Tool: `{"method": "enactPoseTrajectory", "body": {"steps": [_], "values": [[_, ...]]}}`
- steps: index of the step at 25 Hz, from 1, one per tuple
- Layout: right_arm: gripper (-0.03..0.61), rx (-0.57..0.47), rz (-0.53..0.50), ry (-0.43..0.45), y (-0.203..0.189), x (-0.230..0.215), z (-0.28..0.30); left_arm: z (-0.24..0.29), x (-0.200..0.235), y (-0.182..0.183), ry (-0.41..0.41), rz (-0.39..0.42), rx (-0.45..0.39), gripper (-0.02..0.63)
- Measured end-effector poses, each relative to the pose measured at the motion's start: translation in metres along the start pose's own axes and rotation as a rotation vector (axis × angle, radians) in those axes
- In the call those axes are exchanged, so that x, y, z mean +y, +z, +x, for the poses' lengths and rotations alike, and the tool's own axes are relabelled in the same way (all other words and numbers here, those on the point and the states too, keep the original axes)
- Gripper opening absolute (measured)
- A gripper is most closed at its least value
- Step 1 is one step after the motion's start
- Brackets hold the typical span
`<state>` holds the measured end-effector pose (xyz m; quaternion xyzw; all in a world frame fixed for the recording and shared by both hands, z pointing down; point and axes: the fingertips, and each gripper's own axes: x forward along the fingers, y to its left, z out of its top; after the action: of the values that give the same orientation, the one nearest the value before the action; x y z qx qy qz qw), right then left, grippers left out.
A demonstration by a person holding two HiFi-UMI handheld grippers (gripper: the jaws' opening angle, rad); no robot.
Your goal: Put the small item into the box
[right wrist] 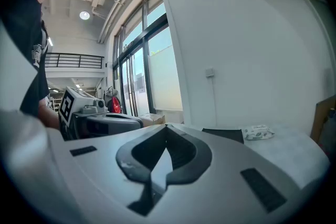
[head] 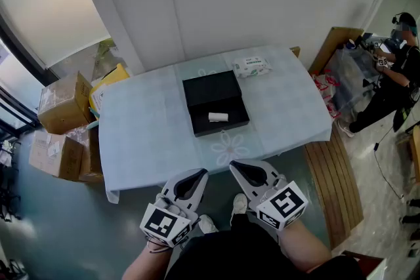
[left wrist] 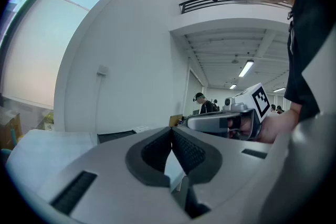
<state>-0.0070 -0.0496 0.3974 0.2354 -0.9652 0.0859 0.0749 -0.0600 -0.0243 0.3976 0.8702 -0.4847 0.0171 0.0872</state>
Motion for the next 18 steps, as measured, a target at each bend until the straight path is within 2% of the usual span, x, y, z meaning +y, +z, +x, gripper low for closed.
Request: {"method": "enactPoseTrajectory", "body": {"steps": [18], "values": [[0.009,-0.009,-0.009,-0.009,0.003,0.014,-0.004,-0.013,-0.005,0.000,-0.011,0.005,-0.006,0.008]]}}
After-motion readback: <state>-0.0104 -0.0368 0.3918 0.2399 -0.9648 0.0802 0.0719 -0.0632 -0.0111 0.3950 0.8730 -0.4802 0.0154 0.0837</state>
